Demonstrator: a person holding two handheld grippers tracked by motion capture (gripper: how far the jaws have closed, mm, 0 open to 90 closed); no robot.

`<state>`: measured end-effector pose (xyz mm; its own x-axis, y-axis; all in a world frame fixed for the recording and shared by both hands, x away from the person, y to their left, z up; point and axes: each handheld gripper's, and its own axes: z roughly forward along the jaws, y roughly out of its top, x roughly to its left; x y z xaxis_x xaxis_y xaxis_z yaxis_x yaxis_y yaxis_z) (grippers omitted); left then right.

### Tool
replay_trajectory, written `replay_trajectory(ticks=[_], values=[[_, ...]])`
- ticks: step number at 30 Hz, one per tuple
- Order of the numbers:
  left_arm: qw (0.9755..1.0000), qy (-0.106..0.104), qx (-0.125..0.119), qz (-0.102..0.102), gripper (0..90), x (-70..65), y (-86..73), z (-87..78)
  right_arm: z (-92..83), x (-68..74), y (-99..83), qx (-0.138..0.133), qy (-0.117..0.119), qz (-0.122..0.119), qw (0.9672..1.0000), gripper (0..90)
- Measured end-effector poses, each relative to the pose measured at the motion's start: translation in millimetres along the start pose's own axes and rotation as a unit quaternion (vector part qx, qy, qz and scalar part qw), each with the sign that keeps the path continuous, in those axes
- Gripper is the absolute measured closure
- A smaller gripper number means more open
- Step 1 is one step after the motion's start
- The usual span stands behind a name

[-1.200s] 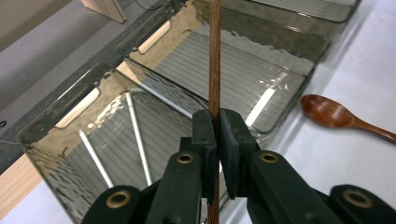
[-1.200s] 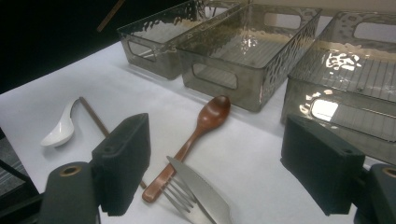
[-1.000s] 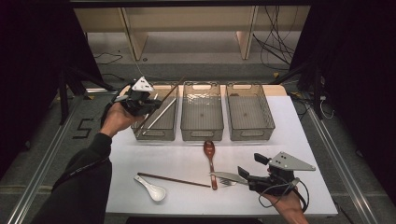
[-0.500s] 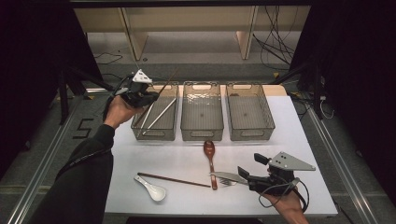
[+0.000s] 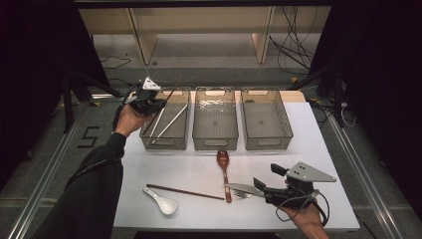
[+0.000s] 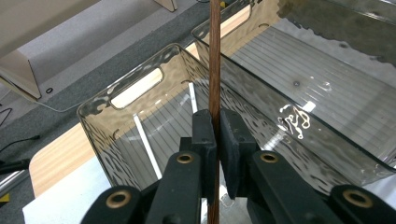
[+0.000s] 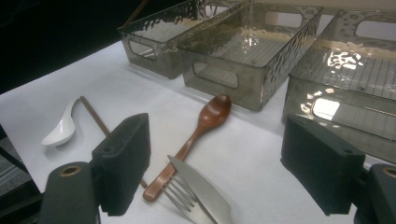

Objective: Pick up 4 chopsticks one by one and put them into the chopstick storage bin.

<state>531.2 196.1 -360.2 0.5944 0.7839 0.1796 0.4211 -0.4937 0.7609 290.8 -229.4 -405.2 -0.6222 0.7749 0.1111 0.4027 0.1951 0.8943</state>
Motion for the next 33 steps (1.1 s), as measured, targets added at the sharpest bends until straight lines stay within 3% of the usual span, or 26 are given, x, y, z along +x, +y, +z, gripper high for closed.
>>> replay_trajectory(ticks=[13,33], values=[[0.9997,-0.005,-0.008,-0.023,84.0,0.4,-6.4,5.2,0.0,0.3,0.0,0.000,0.000,0.000,1.0000,25.0],[0.9980,0.001,0.020,-0.059,83.5,4.6,-20.6,21.4,-0.1,0.3,0.0,0.000,0.000,0.000,1.0000,25.0]])
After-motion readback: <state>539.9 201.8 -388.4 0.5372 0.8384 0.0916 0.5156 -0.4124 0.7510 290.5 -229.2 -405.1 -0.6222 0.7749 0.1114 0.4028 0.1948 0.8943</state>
